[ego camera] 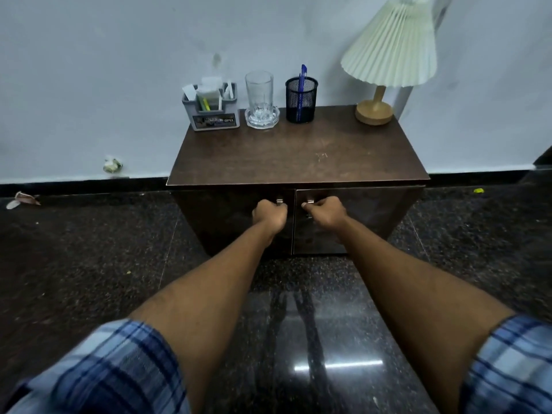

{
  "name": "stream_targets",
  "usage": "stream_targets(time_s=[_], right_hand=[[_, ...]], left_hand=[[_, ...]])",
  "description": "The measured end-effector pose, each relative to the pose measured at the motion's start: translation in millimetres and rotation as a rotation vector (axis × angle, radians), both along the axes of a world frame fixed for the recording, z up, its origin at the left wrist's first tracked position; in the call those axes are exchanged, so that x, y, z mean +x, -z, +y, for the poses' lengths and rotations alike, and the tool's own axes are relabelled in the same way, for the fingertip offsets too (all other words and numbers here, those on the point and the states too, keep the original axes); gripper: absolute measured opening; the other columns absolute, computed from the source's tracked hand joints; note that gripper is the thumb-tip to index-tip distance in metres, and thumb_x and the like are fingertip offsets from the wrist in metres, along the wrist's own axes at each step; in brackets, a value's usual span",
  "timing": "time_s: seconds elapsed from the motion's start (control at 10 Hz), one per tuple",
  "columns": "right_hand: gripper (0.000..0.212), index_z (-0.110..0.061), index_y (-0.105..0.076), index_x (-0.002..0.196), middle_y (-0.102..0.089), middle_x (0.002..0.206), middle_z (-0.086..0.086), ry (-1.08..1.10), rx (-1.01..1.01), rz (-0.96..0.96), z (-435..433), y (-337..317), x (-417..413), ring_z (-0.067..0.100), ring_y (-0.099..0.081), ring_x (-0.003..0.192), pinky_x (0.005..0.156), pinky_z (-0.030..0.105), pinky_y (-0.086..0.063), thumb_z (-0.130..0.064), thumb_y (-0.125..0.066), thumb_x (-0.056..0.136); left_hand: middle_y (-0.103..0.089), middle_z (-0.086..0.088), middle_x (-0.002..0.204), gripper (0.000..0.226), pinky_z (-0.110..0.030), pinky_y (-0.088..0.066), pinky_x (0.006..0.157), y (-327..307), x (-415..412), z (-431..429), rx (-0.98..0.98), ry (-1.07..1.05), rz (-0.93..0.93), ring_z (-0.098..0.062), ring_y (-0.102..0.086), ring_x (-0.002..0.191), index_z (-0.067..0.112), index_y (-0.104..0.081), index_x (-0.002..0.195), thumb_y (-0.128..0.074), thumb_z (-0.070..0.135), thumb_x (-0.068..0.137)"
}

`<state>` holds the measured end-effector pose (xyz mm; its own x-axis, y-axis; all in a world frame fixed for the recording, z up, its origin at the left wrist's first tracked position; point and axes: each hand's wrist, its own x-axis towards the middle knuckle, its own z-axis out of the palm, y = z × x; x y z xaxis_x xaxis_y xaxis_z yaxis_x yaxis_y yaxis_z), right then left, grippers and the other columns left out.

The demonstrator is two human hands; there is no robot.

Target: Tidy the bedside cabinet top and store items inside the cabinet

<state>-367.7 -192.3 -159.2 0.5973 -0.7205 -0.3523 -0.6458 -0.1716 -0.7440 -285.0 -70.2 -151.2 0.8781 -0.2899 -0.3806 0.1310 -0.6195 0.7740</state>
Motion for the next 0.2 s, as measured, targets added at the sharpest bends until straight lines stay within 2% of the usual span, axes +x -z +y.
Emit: stream_targets(time_s=[0.1,0.2], right_hand=[[0.039,-0.005,-0.074,0.109,-0.075,0.107,0.012,-0.14,-0.062,-0.008,0.2,-21.2,-8.3,0.028,-0.068,0.106,0.091,0.034,-0.053,-0.04,-0.068,0.092],[0.036,-0.006,-0.07,0.115,-0.074,0.108,0.011,-0.158,-0.13,-0.081,6.2,-61.6,-18.6,0.025,-0.068,0.106,0.09,0.033,-0.051,-0.035,-0.066,0.094]], left_hand=[[-0.068,-0.012,0.122,0.038,-0.032,-0.049,0.093,-16.7,-8.4,7.4,0.008,0.073,-0.078,-0.03,-0.062,0.117,0.011,-0.067,0.122,-0.061,0.031,0.091],[-0.066,-0.009,0.127,0.044,-0.032,-0.051,0.097,-50.6,-12.5,14.9,-0.023,0.147,-0.108,-0.026,-0.063,0.115,0.015,-0.06,0.132,-0.061,0.03,0.091]])
